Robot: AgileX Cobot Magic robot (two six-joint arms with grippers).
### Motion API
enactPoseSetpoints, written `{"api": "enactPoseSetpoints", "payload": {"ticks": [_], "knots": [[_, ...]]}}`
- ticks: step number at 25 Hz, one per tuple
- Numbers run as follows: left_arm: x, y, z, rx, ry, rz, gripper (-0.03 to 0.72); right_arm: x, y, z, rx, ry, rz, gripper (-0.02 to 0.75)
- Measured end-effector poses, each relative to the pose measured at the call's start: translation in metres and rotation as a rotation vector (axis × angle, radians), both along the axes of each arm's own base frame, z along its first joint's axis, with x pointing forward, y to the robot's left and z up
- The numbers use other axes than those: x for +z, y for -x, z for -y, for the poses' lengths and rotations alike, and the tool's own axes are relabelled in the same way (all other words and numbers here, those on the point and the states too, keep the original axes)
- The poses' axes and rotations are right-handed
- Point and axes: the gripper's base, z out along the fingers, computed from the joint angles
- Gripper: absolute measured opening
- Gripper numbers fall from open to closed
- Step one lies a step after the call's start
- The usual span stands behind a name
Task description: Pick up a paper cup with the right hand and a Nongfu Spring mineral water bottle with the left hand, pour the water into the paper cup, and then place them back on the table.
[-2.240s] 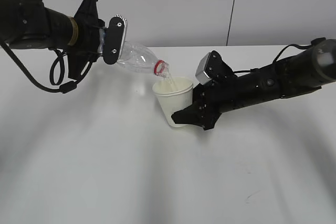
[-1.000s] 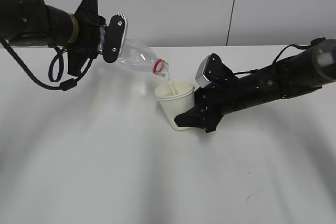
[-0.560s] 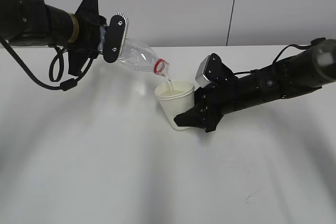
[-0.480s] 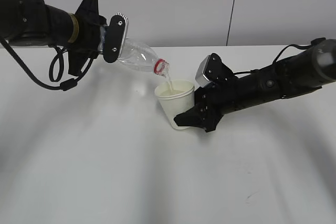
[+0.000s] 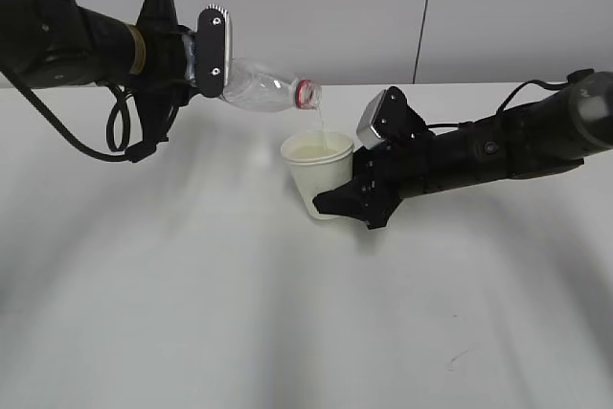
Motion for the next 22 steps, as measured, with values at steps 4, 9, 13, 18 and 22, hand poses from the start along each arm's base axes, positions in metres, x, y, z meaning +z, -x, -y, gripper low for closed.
{"api": "enactPoseSetpoints", "payload": {"ticks": [4,9,13,18,22], "knots": [[0.001,0.000,0.003,0.054,0.143,-0.035,0.274,0.004,-0.005,0.000,-0.040,-0.032,0.045,0.456],[-0.004,-0.001,0.004,0.176,0.363,-0.110,0.274,0.013,-0.011,0.001,-0.091,-0.067,0.117,0.456],[-0.008,-0.006,0.003,0.288,0.599,-0.156,0.274,0.020,-0.017,0.007,-0.157,-0.099,0.158,0.456],[-0.008,-0.012,0.000,0.387,0.860,-0.147,0.278,0.025,-0.026,0.022,-0.256,-0.148,0.185,0.456],[-0.018,-0.009,-0.002,0.414,0.984,-0.127,0.278,0.029,-0.032,0.039,-0.323,-0.186,0.202,0.456]]}}
